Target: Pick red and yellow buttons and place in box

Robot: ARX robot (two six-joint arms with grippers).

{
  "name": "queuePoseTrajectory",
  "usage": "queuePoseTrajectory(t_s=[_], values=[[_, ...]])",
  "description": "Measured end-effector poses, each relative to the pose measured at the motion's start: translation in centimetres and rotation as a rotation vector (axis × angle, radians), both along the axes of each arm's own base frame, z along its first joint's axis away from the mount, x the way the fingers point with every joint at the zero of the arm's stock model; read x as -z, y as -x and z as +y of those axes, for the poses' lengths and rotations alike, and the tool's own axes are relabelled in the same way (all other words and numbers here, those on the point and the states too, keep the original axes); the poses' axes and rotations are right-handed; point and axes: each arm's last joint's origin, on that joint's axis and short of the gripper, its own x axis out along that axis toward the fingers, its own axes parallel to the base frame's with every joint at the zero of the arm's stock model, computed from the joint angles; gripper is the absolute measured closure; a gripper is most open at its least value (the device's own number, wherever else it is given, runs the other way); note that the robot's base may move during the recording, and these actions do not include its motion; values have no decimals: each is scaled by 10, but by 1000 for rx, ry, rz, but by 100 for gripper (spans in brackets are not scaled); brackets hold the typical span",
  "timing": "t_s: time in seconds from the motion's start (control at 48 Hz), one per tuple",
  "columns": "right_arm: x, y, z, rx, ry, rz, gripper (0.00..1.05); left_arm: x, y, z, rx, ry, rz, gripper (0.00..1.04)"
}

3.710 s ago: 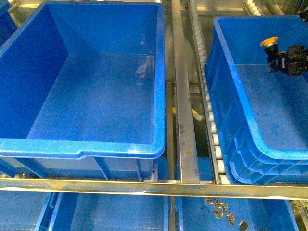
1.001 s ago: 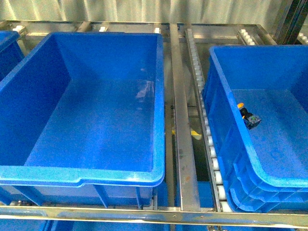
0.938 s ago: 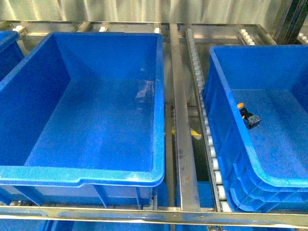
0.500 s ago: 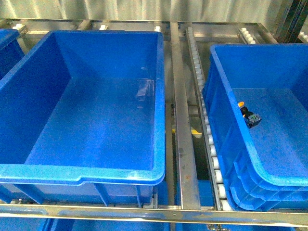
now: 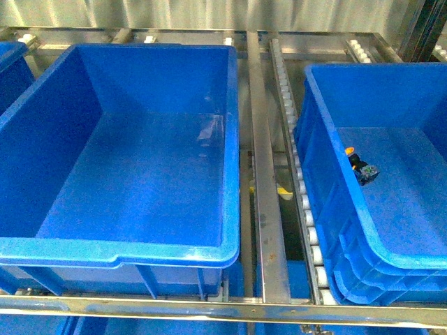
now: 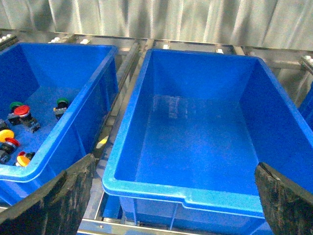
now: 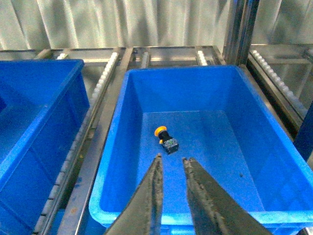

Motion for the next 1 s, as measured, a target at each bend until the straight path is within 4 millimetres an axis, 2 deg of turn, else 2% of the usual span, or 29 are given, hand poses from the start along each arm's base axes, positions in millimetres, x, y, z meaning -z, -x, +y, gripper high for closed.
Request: queuePoseTrajectory(t_s=[0.292,0.417,1.001], values=[[0,0,0,0,0,0,38,0,0,0,0,0,0,8],[0,0,0,1,0,0,7,0,0,0,1,0,0,8],[0,0,0,-1,-3,0,7,0,0,0,-2,0,0,8]])
